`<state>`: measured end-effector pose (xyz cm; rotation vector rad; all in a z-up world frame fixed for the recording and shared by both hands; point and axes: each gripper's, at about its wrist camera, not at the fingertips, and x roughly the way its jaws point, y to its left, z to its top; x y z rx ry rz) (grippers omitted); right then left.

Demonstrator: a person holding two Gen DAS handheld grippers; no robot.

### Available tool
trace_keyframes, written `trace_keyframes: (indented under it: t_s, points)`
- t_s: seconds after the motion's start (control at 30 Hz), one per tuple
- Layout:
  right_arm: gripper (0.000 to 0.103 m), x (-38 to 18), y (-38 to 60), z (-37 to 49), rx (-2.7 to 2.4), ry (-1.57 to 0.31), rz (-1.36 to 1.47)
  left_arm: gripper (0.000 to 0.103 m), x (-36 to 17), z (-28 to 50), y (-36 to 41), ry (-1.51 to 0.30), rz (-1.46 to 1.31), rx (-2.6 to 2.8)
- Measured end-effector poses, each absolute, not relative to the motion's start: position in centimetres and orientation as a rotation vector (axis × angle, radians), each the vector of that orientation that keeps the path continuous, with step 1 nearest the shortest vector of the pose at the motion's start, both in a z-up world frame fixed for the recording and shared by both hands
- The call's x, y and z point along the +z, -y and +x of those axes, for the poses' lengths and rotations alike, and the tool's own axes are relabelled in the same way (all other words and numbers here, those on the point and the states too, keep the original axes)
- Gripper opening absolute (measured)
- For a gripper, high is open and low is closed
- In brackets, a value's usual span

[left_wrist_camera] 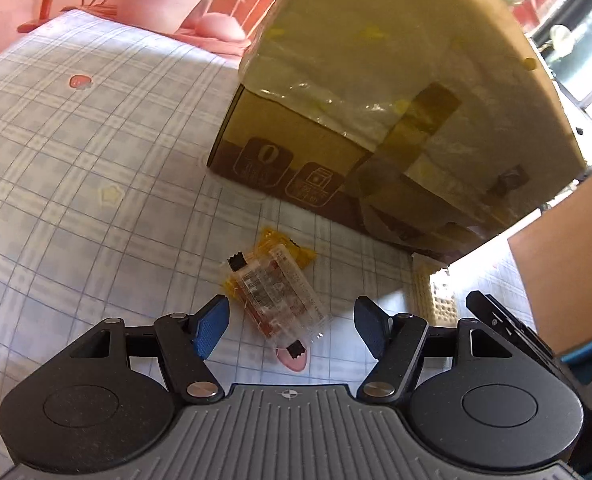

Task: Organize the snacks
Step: 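Reach the left gripper to the red-white sauce packet while the right reaches the white cracker pack, then close the left gripper on the sauce packet while the right closes on the cracker pack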

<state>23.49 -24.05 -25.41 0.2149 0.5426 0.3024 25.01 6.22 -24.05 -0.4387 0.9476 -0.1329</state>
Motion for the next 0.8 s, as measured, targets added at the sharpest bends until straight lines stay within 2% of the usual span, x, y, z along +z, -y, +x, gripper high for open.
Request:
trace_keyframes:
  t_s: [0.53, 0.57, 0.6, 0.7, 0.8]
  points:
    - [0.043, -27.0, 23.7, 24.1, 0.304, -0.551, 0.225, 0.070, -25.8, 26.7, -1.8, -0.944, -0.273, -0.022]
    - [0.043, -27.0, 23.7, 24.1, 0.306, -0.554, 0.222, 0.060, -25.8, 26.6, -1.9, -0.932, -0.265, -0.022]
    - [0.045, -27.0, 23.5, 24.2, 0.307, -0.557, 0.214, 0.056, -26.0, 26.5, -1.9, -0.922, -0.258, -0.023]
    - [0.047, -27.1, 22.9, 24.5, 0.305, -0.578, 0.178, 0.050, -26.0, 25.8, -2.8, -0.884, -0.286, -0.051]
    - [0.051, -27.3, 22.5, 24.9, 0.294, -0.598, 0.153, 0.048, -25.8, 25.1, -3.7, -0.858, -0.295, -0.042]
